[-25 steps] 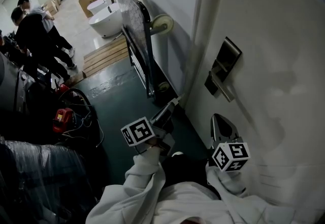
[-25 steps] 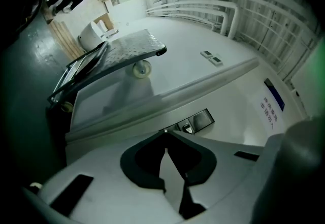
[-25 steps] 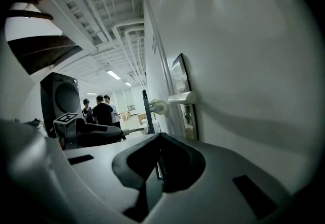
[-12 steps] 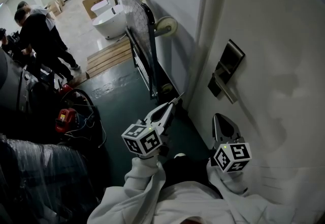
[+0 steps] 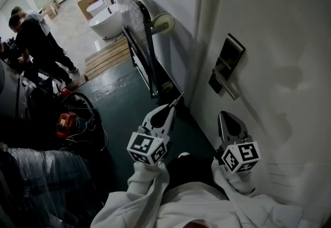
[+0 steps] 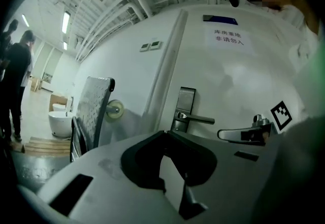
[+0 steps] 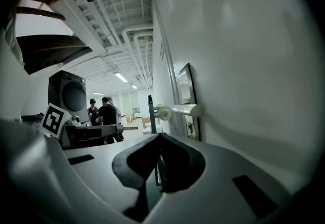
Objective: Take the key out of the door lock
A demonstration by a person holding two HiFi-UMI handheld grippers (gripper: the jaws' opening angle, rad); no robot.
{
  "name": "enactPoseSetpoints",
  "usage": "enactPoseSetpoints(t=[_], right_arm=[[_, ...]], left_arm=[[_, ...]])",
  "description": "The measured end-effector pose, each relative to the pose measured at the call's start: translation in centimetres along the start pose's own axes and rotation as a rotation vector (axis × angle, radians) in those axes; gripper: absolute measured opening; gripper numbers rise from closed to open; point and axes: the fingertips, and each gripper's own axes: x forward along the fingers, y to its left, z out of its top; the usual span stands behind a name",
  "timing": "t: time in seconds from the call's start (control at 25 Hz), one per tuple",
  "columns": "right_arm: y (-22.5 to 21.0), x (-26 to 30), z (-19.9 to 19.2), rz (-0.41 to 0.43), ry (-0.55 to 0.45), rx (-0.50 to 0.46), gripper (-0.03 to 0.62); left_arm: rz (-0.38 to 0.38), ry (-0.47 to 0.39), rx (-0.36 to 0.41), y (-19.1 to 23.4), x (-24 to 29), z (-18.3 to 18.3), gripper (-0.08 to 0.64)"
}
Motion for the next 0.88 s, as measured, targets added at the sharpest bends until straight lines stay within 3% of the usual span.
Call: enactPoseSetpoints(t=[0.4,0.88], right_arm=[[-1.1,-0.3,-0.5,-0.021,0.01,0.009,0.051],[-0.7,0.0,-0.9,-0.039,0.028,0.001,0.051]], left_arm=[[0.001,0.035,0.091,-1.9,-0.3,-1.1,0.025],[0.029,0.027,0.088,-2.3,0.1,-1.2,0.025]])
